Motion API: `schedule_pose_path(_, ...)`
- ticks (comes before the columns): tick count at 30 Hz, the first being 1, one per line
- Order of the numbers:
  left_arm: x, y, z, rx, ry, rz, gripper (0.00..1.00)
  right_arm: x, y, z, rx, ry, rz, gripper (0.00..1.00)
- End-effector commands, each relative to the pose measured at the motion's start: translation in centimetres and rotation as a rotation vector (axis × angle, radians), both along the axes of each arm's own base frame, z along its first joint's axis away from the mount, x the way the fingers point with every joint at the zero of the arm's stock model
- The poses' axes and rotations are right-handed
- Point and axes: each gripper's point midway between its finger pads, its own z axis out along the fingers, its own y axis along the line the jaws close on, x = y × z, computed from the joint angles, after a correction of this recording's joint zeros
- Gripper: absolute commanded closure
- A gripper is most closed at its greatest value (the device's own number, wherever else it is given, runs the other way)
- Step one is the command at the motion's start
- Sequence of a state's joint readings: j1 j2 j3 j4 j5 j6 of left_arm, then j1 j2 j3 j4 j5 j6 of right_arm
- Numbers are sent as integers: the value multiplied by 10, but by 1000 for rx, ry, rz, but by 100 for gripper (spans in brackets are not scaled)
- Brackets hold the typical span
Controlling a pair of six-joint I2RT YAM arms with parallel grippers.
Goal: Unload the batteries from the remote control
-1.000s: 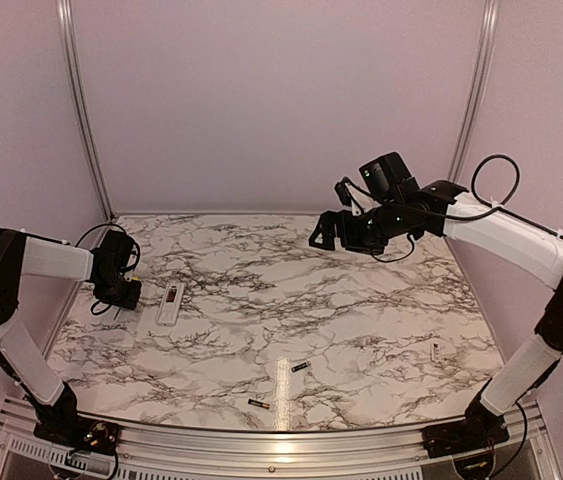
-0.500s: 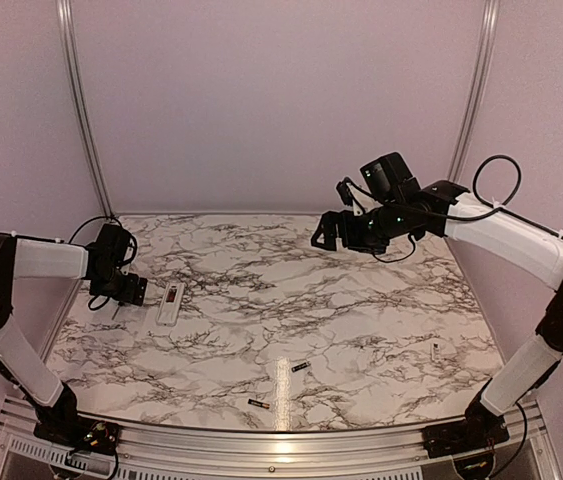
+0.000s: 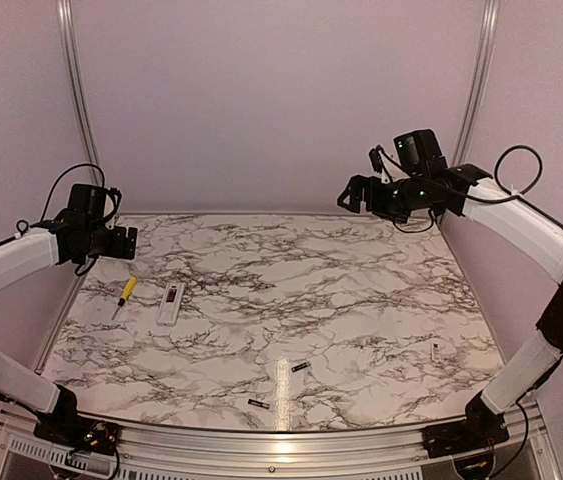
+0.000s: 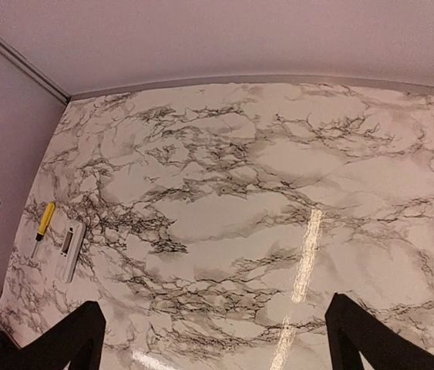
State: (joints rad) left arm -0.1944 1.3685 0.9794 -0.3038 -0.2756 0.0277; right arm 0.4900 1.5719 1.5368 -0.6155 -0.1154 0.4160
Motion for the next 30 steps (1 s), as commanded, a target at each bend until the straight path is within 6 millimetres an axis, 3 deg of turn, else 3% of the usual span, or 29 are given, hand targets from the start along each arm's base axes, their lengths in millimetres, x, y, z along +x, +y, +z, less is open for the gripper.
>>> schedule_pose_path(1,4,-10,46,-44,-147,-66,1,15,-39,52,94,-121,-90,2)
schedule_pose_path(5,-2,-15,68,-74,-241,-100,1,16,-76,68,91,-187,-190,2)
schedule_pose_path(9,-14,-21,78,-106,-322,-147,1,12,-105,67,74,-238,-294,2)
schedule_pose_path(12,-23,-25,87,-144,-405,-170,1,4,-113,72,84,-294,-320,2)
schedule_pose_path(18,-32,-31,86,-243,-472,-180,1,-13,-125,77,118,-358,-364,2)
schedule_pose_path(30,-25,-40,108,-349,-564,-197,1,-32,-138,72,109,-369,-404,2)
